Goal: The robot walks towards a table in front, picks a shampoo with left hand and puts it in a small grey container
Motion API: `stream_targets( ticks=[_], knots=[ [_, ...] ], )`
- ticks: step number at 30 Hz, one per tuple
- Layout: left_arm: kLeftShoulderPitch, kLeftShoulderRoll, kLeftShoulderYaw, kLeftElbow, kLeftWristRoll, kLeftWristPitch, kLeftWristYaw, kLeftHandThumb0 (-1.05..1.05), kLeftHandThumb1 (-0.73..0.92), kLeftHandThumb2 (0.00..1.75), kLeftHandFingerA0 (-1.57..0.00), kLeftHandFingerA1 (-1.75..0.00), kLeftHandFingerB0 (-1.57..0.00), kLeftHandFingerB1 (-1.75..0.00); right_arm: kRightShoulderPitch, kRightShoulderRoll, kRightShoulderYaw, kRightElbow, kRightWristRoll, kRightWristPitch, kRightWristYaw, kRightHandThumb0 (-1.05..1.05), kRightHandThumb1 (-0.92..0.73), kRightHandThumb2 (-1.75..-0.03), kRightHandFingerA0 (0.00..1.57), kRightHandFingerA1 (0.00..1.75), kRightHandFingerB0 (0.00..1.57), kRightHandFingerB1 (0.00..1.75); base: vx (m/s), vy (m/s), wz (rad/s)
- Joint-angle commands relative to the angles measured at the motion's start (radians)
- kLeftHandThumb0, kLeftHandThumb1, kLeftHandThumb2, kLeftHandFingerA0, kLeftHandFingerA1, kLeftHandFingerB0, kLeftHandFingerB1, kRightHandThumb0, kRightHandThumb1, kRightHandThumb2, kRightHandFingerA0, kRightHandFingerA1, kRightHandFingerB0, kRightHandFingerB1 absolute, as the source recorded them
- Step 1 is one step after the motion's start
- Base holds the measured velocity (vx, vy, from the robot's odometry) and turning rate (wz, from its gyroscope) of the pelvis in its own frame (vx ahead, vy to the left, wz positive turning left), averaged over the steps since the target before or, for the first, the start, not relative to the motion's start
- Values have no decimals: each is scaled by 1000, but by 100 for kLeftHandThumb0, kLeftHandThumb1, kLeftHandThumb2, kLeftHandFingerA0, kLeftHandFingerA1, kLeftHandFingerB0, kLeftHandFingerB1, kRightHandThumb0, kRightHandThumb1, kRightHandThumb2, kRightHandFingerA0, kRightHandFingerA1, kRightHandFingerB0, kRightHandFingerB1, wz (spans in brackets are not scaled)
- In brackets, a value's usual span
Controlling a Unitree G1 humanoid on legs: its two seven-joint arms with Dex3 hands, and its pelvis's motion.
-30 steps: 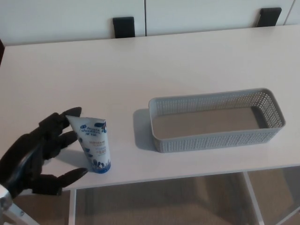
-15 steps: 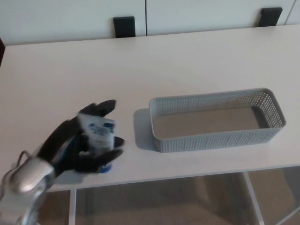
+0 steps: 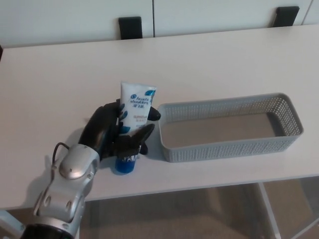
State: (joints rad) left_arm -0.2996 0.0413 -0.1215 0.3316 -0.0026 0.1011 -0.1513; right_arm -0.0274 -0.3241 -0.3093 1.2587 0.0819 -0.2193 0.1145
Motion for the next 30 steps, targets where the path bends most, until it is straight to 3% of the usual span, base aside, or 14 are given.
stream_targets(
  ticks=[1, 4, 9, 13, 17, 18, 19, 21, 23, 25, 27, 30],
  knots=[
    [60, 9, 45, -72, -23, -4, 5, -2, 76, 85, -100, -155, -73, -120, 24, -28, 7, 7, -4, 2, 4, -16, -61, -57, 66, 52, 56, 48, 0, 0, 0],
    [38, 17, 49, -134, -15, -10, -3, -1, 79, 76, -105, -147, -77, -110, 13, -32, 14, 8, -8, 12, -8, -13, -62, -57, 66, 52, 54, 47, 0, 0, 0],
    [-42, 24, 2, -338, 61, 3, 17, -7, 77, 77, -103, -144, -77, -119, -3, -36, 16, 22, -5, 13, -8, -13, -61, -57, 66, 52, 53, 46, 0, 0, 0],
    [-142, 13, -125, -426, 202, 39, 37, -10, 77, 66, -84, -140, -73, -120, 17, -52, 9, 7, 5, 12, 4, -14, -61, -57, 66, 53, 53, 47, 0, 0, 0],
    [-234, 6, -187, -373, 244, 16, 42, -10, 74, 70, -91, -128, -79, -112, 22, -48, 22, 4, -6, 8, -3, -16, -62, -57, 67, 53, 55, 47, 0, 0, 0],
    [-279, -6, -219, -349, 256, 38, 29, -24, 76, 73, -88, -146, -74, -128, 24, -46, 27, 6, -11, -1, -7, -14, -63, -58, 68, 53, 54, 47, 0, 0, 0],
    [-299, -10, -233, -338, 261, 47, 24, -24, 76, 73, -88, -146, -74, -128, 25, -45, 29, 6, -13, -5, -9, -14, -63, -58, 68, 53, 54, 47, 0, 0, 0],
    [-360, -23, -280, -291, 302, 67, 28, -23, 77, 74, -79, -166, -74, -133, 18, -47, 41, 6, -21, 6, -14, -15, -64, -58, 67, 52, 54, 46, 0, 0, 0],
    [-421, -52, -327, -232, 328, 82, 28, -22, 77, 75, -74, -171, -74, -133, 18, -46, 48, 2, -24, 2, -15, -15, -63, -58, 67, 53, 54, 47, 0, 0, 0],
    [-458, -70, -349, -201, 340, 116, 21, -19, 77, 73, -76, -165, -76, -125, 14, -48, 52, 3, -26, 0, -17, -16, -63, -58, 68, 53, 55, 47, 0, 0, 0],
    [-533, -123, -385, -87, 339, 137, 1, -16, 75, 76, -89, -160, -77, -136, 9, -45, 63, -3, -30, 6, -18, -14, -62, -57, 66, 53, 52, 46, 0, 0, 0],
    [-573, -150, -407, -28, 343, 172, -22, -17, 78, 73, -77, -164, -68, -143, 5, -37, 77, -3, -37, 8, -26, -13, -62, -57, 66, 52, 52, 45, 0, 0, 0]
  ],
)
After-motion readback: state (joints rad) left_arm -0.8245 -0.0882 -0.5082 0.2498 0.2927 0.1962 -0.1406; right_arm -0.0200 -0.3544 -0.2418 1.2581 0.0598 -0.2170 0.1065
